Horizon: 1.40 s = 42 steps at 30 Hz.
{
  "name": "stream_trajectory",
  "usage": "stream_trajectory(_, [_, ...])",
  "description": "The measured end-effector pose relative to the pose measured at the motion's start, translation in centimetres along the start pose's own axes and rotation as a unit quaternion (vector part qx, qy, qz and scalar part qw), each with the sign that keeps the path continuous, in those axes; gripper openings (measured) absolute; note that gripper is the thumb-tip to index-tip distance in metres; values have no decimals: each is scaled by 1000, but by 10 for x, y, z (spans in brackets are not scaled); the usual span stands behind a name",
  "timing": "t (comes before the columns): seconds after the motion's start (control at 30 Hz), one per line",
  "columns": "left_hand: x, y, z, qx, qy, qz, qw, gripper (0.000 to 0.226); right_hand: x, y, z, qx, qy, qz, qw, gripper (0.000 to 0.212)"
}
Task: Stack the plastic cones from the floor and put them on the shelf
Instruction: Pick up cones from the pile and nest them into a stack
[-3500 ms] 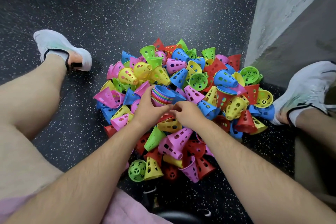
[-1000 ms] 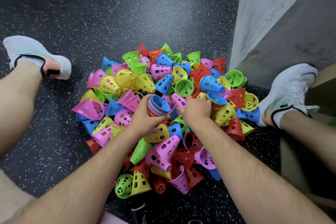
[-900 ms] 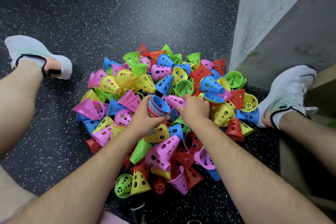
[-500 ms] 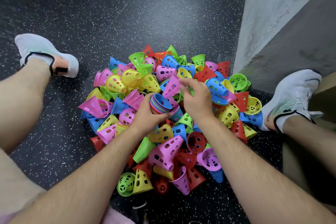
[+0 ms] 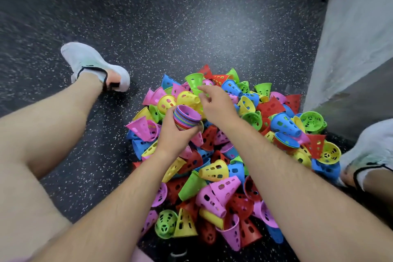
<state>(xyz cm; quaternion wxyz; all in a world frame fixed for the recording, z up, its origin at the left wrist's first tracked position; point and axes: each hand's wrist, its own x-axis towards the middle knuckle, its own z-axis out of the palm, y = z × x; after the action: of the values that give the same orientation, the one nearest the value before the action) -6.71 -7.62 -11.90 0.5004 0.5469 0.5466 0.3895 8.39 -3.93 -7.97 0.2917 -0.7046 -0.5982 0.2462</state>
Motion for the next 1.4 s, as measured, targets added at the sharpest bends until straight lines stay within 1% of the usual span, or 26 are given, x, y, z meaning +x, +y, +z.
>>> stream_trajectory(0.07, [0,-3,-5,1,5,4,1000,64,13,-3,15,-36,-33,12,999,37])
stream_trajectory(0.17, [2,-6,-9,9,5,0,1000,61,21,-4,31,-61,-46,55,996,43])
stream_trajectory(0.27, [2,-8,-10,15,-3,-3,1000,62,19,1,36,-59,-31,95,993,36])
stream_trajectory(0.33, [2,-8,-10,16,-10,-6,1000,62,14,4,32,-26,-13,123,992,34])
stream_trajectory(0.4, [2,-9,-9,23,-14,-7,1000,64,7,8,21,48,4,139,989,39])
stream_trajectory(0.47, [2,-7,-7,30,-18,-7,999,65,-6,12,7,119,4,112,987,49])
stream_trajectory(0.5, [2,-7,-6,30,-22,-10,999,66,-14,14,1,129,-8,83,988,54])
stream_trajectory(0.53, [2,-7,-4,29,-27,-14,999,68,-21,16,-7,117,-29,47,992,59])
stream_trajectory(0.6, [-1,-5,0,25,-36,-18,999,71,-35,15,-21,56,-92,-12,994,71])
stream_trajectory(0.67, [-6,-2,1,25,-43,-13,999,72,-45,11,-33,-16,-141,-36,989,75])
stream_trajectory(0.73, [-11,-1,1,26,-60,-10,998,72,-51,8,-41,-39,-145,-39,988,69])
stream_trajectory(0.83, [-19,1,2,30,-95,-6,995,67,-59,9,-49,-34,-122,-49,991,52])
stream_trajectory(0.93, [-26,1,6,54,-121,3,991,70,-69,10,-58,-60,-105,-66,991,42])
stream_trajectory(1.07, [-38,-5,7,66,-129,-12,989,78,-85,16,-70,-35,-30,-32,998,35])
stream_trajectory(1.1, [-40,-4,7,70,-132,-13,989,79,-90,17,-71,-23,-21,-20,999,33])
stream_trajectory(1.2, [-44,-1,12,65,-142,-17,988,72,-107,20,-62,-9,-46,-3,999,26])
stream_trajectory(1.23, [-45,0,14,59,-145,-17,988,69,-114,21,-57,-10,-66,5,998,27])
stream_trajectory(1.33, [-50,0,18,59,-162,-19,985,65,-133,27,-47,-11,-127,26,991,38])
stream_trajectory(1.4, [-56,-4,18,71,-176,-25,981,64,-140,33,-43,14,-139,23,990,35])
